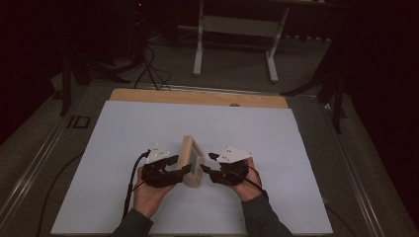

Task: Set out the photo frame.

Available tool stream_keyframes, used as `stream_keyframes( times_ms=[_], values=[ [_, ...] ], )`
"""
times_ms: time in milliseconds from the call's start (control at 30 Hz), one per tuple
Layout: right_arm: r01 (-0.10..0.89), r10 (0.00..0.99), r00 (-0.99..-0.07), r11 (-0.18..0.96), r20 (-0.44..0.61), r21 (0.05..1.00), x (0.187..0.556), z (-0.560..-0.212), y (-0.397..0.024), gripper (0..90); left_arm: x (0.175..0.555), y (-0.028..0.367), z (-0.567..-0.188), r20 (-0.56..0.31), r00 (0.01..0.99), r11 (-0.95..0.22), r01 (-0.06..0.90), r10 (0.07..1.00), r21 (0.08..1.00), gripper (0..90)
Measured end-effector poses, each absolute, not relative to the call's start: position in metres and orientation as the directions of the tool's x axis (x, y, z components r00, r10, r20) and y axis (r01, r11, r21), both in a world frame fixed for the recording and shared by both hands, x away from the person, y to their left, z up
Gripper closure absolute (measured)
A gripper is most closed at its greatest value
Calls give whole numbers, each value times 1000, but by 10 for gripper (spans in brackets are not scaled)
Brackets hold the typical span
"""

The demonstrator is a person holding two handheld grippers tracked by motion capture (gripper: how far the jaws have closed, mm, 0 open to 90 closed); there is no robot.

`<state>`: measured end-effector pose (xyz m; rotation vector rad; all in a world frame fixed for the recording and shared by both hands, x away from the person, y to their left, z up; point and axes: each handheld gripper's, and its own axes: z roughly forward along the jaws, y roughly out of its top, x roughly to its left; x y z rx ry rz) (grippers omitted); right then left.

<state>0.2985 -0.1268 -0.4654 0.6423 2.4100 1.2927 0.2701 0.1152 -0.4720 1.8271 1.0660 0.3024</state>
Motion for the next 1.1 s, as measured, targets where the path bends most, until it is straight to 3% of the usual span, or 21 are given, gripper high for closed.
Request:
stream_keyframes(
  times_ms=[267,1100],
  values=[
    [231,534,-842,483,-75,845,299,-465,-128,504,272,112,-475,-230,587,-167,544,776,823,407],
    [231,556,-828,459,-75,858,301,-459,-136,501,272,113,-475,-247,595,-160,547,765,822,545]
  ],
)
